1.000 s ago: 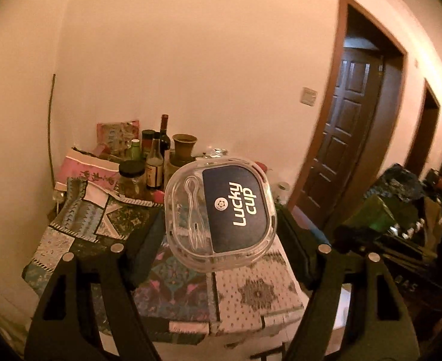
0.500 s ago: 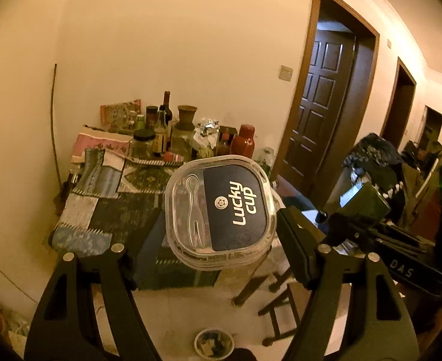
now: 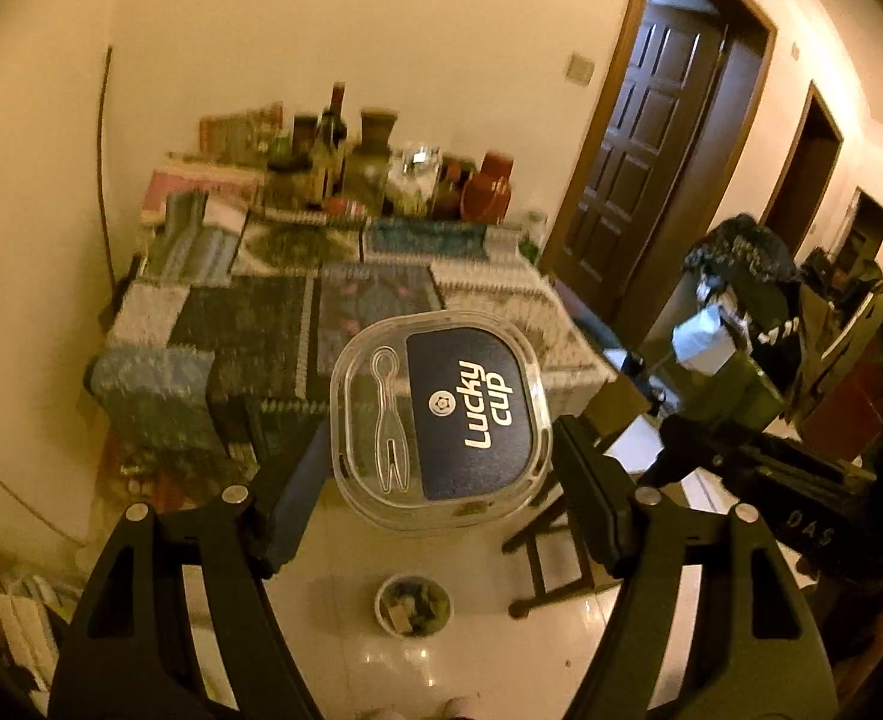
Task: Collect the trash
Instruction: 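Lower the Lucky Cup box and green canister over the white bin and open both tools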
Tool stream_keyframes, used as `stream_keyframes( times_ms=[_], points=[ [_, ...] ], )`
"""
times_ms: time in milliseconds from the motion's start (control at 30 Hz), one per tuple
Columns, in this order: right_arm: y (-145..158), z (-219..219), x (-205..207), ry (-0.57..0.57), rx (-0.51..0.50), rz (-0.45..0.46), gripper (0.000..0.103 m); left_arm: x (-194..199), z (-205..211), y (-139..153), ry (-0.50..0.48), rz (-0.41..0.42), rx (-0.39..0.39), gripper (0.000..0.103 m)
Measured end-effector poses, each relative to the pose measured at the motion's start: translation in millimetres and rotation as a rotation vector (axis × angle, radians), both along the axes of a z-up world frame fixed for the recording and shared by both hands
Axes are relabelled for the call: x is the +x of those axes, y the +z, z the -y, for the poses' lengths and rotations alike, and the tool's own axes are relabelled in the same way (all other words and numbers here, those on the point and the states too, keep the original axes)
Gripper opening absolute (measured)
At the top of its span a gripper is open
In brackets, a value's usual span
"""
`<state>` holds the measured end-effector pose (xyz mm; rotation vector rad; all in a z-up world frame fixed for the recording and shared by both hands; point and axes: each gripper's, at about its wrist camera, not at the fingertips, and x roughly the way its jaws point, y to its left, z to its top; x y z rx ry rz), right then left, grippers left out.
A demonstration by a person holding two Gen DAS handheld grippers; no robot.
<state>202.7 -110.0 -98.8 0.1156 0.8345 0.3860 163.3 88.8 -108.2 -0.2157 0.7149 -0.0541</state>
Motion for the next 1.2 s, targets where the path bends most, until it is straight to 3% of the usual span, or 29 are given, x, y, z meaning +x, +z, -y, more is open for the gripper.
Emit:
stream_keyframes(
  times_ms=[233, 500, 667, 833, 1000, 1100, 1200],
  points=[
    [-76.6, 18.9, 18.8, 0.007, -0.026, -0.108, 0.039, 27.5, 15.9, -83.1, -0.008, -0.137, -0.033, 0.073],
    [-218.7, 25.7, 39.5, 0.035, -0.099, -0.296, 0.039, 48.5, 29.7, -221.1, 0.035, -0.283, -0.063, 0.073],
    [-304.5, 16.4, 45.6, 0.061, -0.108, -0.372, 0.039, 51.7, 26.0, -312.5, 0.065, -0.376, -0.059, 0.073],
    [-373.6, -2.8, 51.9, 0.113, -0.107, -0.415, 0.039, 53.4, 15.8, -383.4, 0.087, -0.428, -0.057, 0.073],
    [-423.8, -21.0, 55.8, 0.179, -0.147, -0.397, 0.039, 61.2, 7.0, -435.3, 0.099, -0.467, -0.079, 0.073],
    [-447.7, -24.5, 59.3, 0.201, -0.169, -0.427, 0.051, 64.7, 5.3, -461.9, 0.100, -0.492, -0.092, 0.073],
    [-461.4, -17.5, 62.6, 0.182, -0.171, -0.436, 0.052, 68.5, 7.6, -483.3, 0.089, -0.521, -0.105, 0.073]
  ],
)
